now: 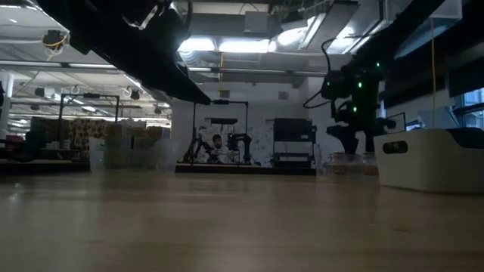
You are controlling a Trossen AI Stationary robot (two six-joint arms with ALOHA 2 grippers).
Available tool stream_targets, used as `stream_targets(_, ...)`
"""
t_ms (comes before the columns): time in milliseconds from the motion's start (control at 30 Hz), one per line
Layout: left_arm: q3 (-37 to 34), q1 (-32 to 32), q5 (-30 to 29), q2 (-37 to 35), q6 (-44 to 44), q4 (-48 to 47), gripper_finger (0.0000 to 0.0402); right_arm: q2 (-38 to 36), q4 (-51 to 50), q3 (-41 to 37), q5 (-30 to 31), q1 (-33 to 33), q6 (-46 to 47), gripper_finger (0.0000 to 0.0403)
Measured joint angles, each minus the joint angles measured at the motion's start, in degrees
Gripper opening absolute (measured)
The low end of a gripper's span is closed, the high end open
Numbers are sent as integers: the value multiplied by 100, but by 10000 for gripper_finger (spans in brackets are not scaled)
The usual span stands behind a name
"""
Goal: Sort spices by type
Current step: Return to Home Position
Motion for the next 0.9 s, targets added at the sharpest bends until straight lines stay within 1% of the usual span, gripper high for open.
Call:
stream_targets(167,0,0,-96,0,-19,79,248,-369,-909,552,46,124,-61,305)
stream_targets(300,0,57,-169,-161,21,82,243,-805,-1042,849,94,374,-237,305)
stream_targets(400,2,200,-170,-421,60,-85,218,-1084,-1013,925,53,658,-511,304)
stream_targets(500,2,385,-65,-727,112,-442,176,-1336,-822,925,-95,1057,-782,286)
stream_targets(600,2,581,127,-1038,160,-833,128,-1421,-684,918,-130,1527,-1030,242)
stream_targets(700,-154,728,388,-1346,182,-853,86,-1439,-455,918,-211,1998,-1229,176)
stream_targets(800,-471,808,565,-1702,157,-697,56,-1439,-197,898,-567,2367,-1362,104)
stream_targets(900,-926,806,608,-2164,108,-489,35,-1493,351,675,-1030,2704,-1603,38)
